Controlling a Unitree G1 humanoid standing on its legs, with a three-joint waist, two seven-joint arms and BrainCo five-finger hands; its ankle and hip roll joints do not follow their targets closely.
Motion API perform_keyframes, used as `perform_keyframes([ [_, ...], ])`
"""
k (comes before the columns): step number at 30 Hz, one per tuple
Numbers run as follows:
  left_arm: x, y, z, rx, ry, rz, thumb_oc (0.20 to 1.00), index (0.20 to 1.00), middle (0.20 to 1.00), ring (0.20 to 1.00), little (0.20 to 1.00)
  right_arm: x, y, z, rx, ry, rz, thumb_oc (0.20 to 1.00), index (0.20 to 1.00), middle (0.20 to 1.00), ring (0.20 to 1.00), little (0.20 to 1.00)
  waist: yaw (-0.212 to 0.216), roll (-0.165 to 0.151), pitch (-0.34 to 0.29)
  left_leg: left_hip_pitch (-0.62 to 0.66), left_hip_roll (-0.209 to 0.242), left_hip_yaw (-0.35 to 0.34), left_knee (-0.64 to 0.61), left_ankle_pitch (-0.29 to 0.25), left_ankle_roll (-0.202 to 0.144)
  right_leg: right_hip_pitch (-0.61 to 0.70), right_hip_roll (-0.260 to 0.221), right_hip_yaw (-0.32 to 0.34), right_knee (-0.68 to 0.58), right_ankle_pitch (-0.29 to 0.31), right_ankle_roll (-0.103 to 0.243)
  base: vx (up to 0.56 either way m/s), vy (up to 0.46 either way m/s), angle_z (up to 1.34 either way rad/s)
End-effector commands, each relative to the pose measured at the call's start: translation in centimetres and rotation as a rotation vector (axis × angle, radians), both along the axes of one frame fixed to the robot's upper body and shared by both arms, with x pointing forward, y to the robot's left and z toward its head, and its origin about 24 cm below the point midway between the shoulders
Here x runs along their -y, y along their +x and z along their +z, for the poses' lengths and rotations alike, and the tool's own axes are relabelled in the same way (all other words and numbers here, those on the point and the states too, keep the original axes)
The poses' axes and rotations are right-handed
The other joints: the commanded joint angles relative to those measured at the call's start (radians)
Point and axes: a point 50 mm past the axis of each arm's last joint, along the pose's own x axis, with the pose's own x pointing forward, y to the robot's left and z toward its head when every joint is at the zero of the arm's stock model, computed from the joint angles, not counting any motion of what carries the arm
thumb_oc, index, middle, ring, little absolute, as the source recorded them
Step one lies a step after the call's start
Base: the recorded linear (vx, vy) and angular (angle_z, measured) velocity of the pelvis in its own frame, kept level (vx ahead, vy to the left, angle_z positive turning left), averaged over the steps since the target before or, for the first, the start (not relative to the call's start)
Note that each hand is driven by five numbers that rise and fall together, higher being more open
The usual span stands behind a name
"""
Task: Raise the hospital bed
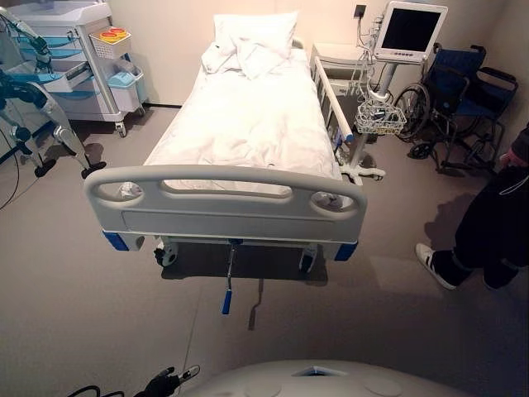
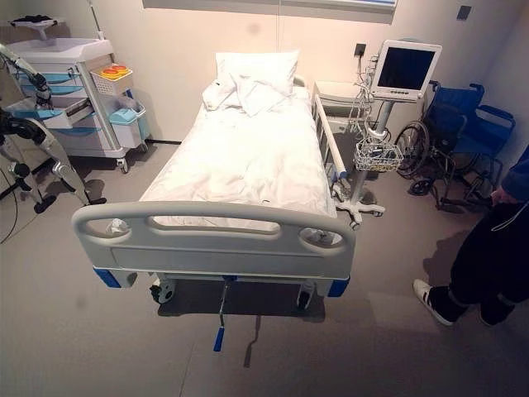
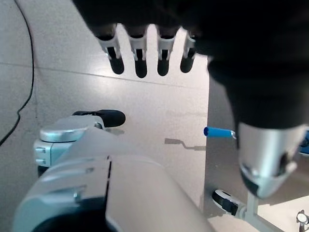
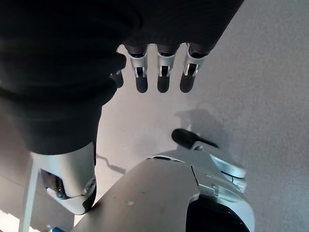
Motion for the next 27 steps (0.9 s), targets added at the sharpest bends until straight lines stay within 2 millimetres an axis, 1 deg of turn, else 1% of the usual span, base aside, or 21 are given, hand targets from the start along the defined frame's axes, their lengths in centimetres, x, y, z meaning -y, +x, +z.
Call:
perform_keyframes([
  [1, 0.84, 3.36, 0.07, 0.049, -0.02, -0.052, 1.0, 1.0, 1.0, 1.0, 1.0, 0.69, 2.62, 0.41, 0.06, -0.02, 0.004, 1.0, 1.0, 1.0, 1.0, 1.0, 0.027, -0.002, 0.054, 0.056, -0.084, 0.032, 0.007, -0.06, 0.06, 0.016, 0.011, -0.001, 0.103, -0.064, 0.053, -0.23, 0.001, -0.16],
  [3, 0.88, 3.37, 0.07, 0.046, -0.015, -0.07, 1.0, 1.0, 1.0, 1.0, 1.0, 0.66, 2.68, 0.42, 0.062, -0.019, 0.006, 1.0, 1.0, 1.0, 1.0, 1.0, 0.027, -0.002, 0.054, 0.055, -0.083, 0.032, 0.007, -0.061, 0.06, 0.016, 0.011, 0.0, 0.102, -0.064, 0.053, -0.11, 0.001, -0.08],
  [8, 0.88, 3.6, 0.11, 0.056, -0.02, -0.052, 1.0, 1.0, 1.0, 1.0, 1.0, 0.59, 2.69, 0.4, 0.061, -0.016, 0.008, 1.0, 1.0, 1.0, 1.0, 1.0, 0.026, -0.003, 0.053, 0.056, -0.084, 0.032, 0.007, -0.062, 0.06, 0.017, 0.011, 0.0, 0.103, -0.065, 0.053, 0.0, 0.0, 0.0],
  [15, 0.96, 3.23, 0.02, 0.047, -0.026, -0.046, 1.0, 1.0, 1.0, 1.0, 1.0, 0.75, 2.5, 0.41, 0.056, -0.02, 0.005, 1.0, 1.0, 1.0, 1.0, 1.0, 0.026, -0.002, 0.055, 0.055, -0.083, 0.032, 0.007, -0.061, 0.06, 0.015, 0.01, -0.003, 0.107, -0.067, 0.053, 0.0, 0.0, 0.0],
  [27, 0.96, 3.22, 0.02, 0.046, -0.027, -0.048, 1.0, 1.0, 1.0, 1.0, 1.0, 0.84, 2.54, 0.44, 0.057, -0.019, 0.005, 1.0, 1.0, 1.0, 1.0, 1.0, 0.025, 0.001, 0.055, 0.055, -0.083, 0.031, 0.007, -0.062, 0.061, 0.013, 0.009, -0.004, 0.112, -0.07, 0.052, 0.0, 0.0, 0.0],
])
